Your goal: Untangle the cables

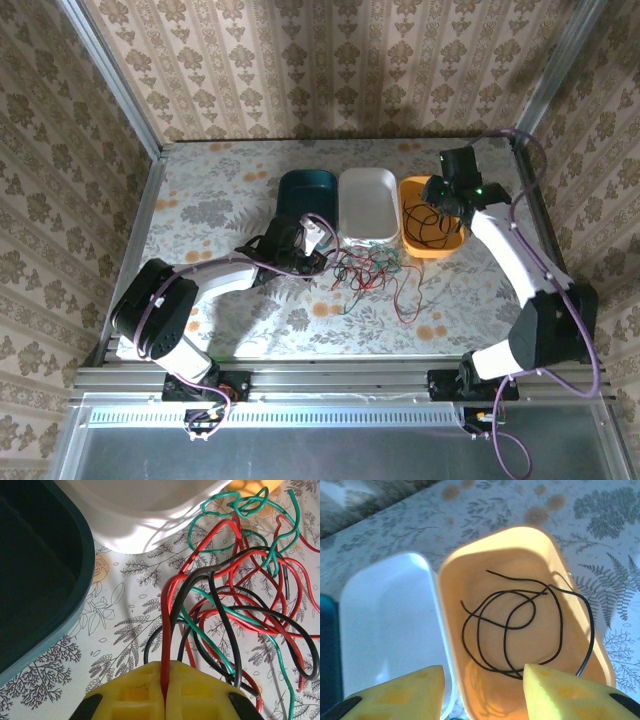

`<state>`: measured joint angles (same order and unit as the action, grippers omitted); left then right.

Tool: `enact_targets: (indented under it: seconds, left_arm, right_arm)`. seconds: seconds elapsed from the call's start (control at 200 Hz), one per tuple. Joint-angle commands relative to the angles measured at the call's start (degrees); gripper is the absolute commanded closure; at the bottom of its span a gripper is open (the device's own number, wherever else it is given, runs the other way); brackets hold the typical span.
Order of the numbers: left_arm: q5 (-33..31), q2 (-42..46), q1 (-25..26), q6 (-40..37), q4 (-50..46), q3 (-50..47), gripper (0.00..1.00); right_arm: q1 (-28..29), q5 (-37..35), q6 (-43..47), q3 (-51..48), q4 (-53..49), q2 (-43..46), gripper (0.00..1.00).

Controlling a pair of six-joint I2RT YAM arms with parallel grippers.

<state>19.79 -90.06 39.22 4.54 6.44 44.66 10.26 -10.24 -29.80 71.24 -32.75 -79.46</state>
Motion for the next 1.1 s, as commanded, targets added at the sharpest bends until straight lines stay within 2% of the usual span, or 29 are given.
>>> enact_targets:
  seconds: [0.0,0.15,0.34,0.665,0.815,1.095]
  left_arm:
    - [1.78,-0.66,-0.51,-0.01,0.17,1.98,1.0]
    - [2.26,-0.91,-0.46,-0.24,-0.02,2.26,1.0]
    - [2.75,-1.01,-0.48,-0.02,0.02,2.27,1.0]
    - [3.97,0.94,-0.37,0.36,-0.64,0.88,1.0]
    - [3.79,1.34,-0.38,0.59,-0.78,0.6,1.0]
    - [3.59,1.16,-0.37,0.91,-0.28,0.51,1.0]
  right_arm:
    - [2.63,5.06,5.93,-2.9,-2.05,2.09,0.53]
    - [6.19,20.15,10.54,-6.99,-2.61,1.33,0.54]
    - [13.27,29.34,15.11,-8.12,-3.72,-5.75,0.57]
    - [17.68,31.64,17.26,-4.27,-3.53,-14.58,0.57]
    - [19.28,36.04,20.15,-2.37,-6.22,-17.17,0.56]
    - [21.38,30.93,20.23,-4.76,-9.22,-17.47,0.54]
